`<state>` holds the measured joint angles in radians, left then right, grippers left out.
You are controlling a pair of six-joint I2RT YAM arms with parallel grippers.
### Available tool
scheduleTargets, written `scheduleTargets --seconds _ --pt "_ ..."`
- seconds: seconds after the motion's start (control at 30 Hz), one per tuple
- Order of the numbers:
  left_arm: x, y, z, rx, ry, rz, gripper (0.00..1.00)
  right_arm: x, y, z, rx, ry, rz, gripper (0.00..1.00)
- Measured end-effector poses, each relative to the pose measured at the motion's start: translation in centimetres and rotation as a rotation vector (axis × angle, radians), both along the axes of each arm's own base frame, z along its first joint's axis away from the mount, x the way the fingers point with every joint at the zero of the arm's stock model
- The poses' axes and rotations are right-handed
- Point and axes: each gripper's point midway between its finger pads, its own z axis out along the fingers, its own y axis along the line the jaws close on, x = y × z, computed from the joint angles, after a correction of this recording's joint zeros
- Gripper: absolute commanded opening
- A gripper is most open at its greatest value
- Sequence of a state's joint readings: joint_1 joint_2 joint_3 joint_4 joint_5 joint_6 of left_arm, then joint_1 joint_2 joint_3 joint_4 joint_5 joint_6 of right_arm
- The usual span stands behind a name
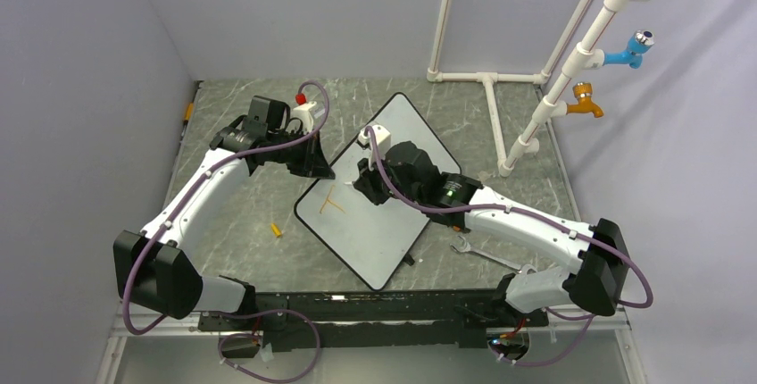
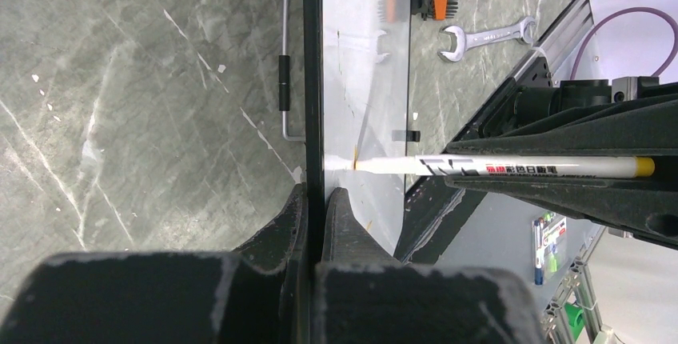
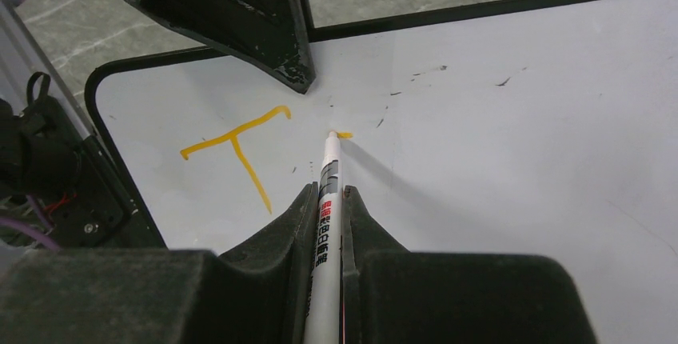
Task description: Write a sentence on the whiteboard
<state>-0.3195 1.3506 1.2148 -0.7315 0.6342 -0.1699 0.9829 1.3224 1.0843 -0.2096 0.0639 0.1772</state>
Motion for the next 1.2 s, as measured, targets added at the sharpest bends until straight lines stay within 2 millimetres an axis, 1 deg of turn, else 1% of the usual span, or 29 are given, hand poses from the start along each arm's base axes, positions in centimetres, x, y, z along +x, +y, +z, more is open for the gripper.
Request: scheduleTargets --seconds 0.43,0.8,1.0,1.2 --pt "0.0 0.2 -0.2 0.011 0.003 0.006 0.0 -0.7 0.4 -0.6 0.015 0.023 0.033 0.0" --pt "0.0 0.3 -0.3 0.019 -0.002 0.006 0.0 -1.4 -0.5 -1.7 0.011 0.049 0.029 0.0" --pt "0.0 0.3 -0.2 0.019 -0.003 0.006 0.0 -1.3 -0.8 -1.8 0.007 0.048 0.008 0.0" --pt "0.1 0.4 -0.3 0.027 -0.008 0.01 0.0 -0.6 -1.3 -2.1 -0.013 0.048 -0.045 0.0"
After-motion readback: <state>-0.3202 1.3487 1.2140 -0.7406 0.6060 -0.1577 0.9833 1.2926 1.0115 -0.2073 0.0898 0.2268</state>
